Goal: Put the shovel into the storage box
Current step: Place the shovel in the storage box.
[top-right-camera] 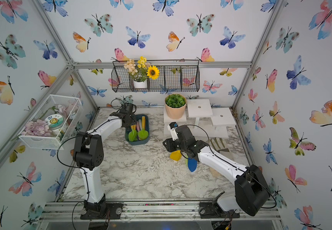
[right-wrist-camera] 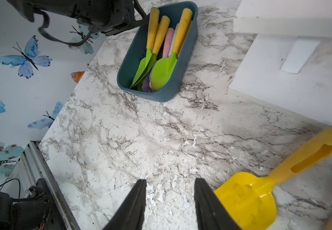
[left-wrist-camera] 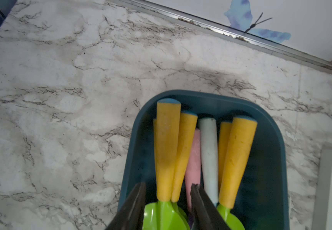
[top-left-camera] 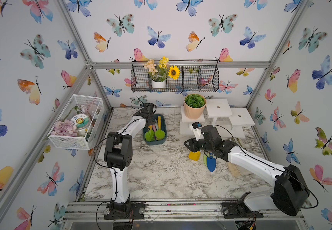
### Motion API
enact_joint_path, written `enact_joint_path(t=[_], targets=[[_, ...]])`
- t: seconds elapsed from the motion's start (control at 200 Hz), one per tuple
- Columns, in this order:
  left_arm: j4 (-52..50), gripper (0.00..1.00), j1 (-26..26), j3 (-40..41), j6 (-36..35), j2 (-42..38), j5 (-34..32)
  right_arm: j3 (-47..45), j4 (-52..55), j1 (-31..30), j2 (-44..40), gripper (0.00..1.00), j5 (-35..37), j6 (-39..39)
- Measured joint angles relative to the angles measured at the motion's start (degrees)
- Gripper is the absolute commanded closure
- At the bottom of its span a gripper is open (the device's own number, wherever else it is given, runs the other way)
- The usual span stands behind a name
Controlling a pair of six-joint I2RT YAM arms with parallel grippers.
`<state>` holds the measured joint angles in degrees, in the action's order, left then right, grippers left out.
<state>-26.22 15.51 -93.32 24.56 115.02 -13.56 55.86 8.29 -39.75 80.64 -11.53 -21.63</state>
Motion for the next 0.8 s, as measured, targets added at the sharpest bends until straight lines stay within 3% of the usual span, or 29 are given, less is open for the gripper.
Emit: enact_joint_path(t=[0.315, 0.556, 0.796], targets=[[4.44, 0.52, 1.77, 14.01, -2.43, -16.70, 10.97, 0.00, 2.01, 0.00, 1.11, 0.52, 5.44, -1.57], [8.41, 0.51, 3.98, 22.49, -4.90, -24.63, 19.65, -1.11, 3.72, 0.00, 1.11, 0.50, 10.01, -5.20], [12.28, 0.51, 7.61, 29.92, -5.16, -30.82, 24.09, -1.38, 5.55, 0.00, 3.39, 0.49, 14.84, -10.40]])
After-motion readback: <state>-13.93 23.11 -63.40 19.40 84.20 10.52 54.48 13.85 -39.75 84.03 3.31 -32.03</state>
